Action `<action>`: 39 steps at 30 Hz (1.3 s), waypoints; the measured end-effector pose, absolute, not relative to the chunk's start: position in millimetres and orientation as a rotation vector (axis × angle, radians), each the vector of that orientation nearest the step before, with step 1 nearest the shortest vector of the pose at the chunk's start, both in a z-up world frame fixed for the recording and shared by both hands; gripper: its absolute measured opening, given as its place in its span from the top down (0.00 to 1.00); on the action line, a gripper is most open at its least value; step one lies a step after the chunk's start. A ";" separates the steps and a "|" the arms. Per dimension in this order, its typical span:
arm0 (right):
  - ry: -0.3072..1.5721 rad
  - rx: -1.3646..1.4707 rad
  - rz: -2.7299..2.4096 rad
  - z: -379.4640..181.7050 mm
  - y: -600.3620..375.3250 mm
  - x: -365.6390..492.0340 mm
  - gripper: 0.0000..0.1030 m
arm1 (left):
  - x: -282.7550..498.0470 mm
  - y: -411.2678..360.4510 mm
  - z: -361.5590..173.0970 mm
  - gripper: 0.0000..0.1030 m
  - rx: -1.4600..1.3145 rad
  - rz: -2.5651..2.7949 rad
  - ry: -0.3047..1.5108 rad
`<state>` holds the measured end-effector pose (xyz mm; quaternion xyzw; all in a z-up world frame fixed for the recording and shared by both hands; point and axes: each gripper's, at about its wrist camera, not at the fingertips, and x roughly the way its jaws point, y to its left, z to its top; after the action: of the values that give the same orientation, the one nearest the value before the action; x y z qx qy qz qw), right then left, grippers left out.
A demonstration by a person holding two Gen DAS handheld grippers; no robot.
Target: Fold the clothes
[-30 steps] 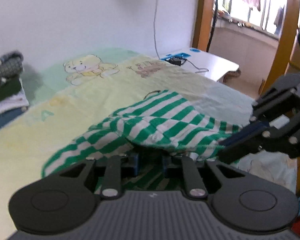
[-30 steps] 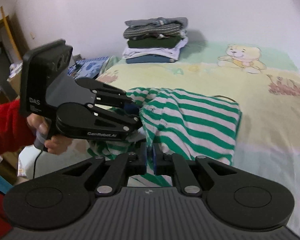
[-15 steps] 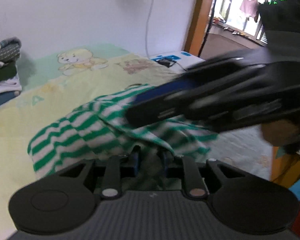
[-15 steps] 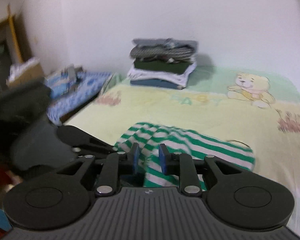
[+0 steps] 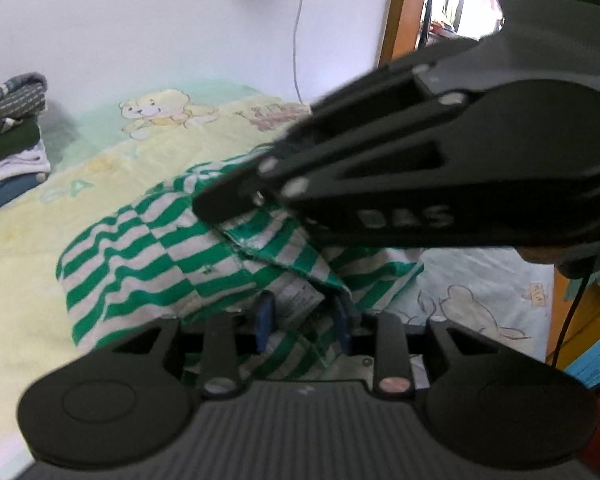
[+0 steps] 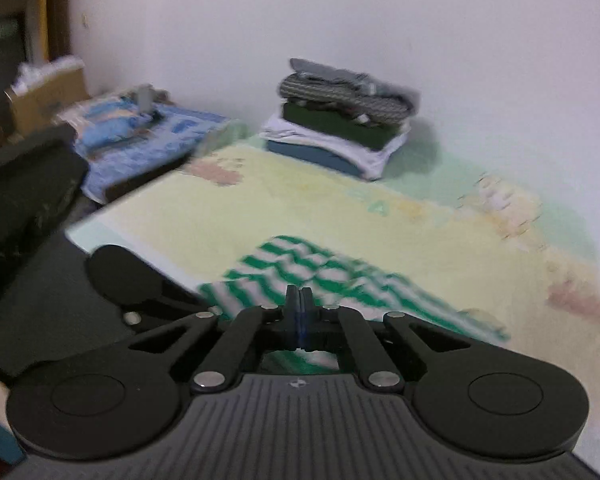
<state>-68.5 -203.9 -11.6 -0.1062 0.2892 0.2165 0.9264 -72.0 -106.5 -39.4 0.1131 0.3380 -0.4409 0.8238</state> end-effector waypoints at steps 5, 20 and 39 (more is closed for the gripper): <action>0.659 -0.193 0.439 -17.7 -207.5 -64.7 0.66 | -74.8 -107.6 -41.4 0.69 0.242 -0.937 0.717; 0.643 -0.223 0.402 -17.0 -209.0 -75.7 0.99 | -83.5 -115.8 -47.0 0.45 0.294 -0.971 0.706; 0.656 -0.210 0.339 -27.7 -214.0 -81.2 0.99 | -77.4 -65.5 -2.2 0.42 0.294 -0.871 0.625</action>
<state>-81.2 -214.0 -27.7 -0.1024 0.3200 0.1655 0.9272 -77.4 -65.5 -2.2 0.1397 0.2965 -0.4136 0.8494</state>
